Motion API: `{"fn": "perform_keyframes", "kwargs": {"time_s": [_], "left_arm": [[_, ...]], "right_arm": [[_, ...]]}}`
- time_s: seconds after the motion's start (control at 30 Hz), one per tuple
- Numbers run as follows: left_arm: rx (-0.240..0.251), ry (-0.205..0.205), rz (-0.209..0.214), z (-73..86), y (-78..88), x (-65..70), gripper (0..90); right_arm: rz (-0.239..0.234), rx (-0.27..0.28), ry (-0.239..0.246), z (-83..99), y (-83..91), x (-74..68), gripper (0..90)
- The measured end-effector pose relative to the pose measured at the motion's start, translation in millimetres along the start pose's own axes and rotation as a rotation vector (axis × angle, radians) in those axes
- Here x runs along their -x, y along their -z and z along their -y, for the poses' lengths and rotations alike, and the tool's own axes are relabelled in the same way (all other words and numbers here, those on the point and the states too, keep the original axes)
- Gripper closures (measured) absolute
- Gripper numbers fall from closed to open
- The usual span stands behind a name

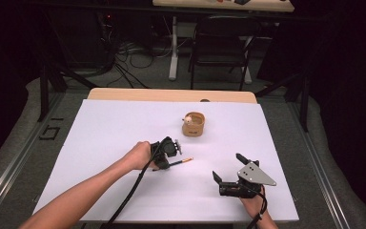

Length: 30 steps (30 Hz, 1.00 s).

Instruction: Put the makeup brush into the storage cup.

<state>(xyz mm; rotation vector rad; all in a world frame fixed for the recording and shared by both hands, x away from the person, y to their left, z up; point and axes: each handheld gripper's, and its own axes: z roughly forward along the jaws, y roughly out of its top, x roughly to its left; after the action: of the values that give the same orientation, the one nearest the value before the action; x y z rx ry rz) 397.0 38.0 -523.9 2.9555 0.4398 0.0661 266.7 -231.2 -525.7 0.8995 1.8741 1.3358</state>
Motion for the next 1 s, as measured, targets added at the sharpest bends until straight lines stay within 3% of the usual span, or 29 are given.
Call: {"fn": "perform_keyframes", "kwargs": {"time_s": [0.37,0.5,0.7,1.0], "left_arm": [[0.035,0.023,0.035,4.8,0.7,-5.2,84.1],[0.070,0.036,0.066,8.0,1.8,-6.0,84.2],[0.124,0.054,0.079,12.2,6.6,-6.7,84.2],[0.075,0.033,0.053,11.4,0.6,-7.7,83.9]], "right_arm": [[-0.001,-0.005,0.007,0.1,0.4,-0.2,0.0],[0.000,0.005,0.004,0.3,-0.1,-0.3,0.0],[0.001,-0.005,0.004,0.0,0.4,-0.5,0.0],[0.000,-0.007,0.007,0.0,-0.1,-0.8,0.0]]}}
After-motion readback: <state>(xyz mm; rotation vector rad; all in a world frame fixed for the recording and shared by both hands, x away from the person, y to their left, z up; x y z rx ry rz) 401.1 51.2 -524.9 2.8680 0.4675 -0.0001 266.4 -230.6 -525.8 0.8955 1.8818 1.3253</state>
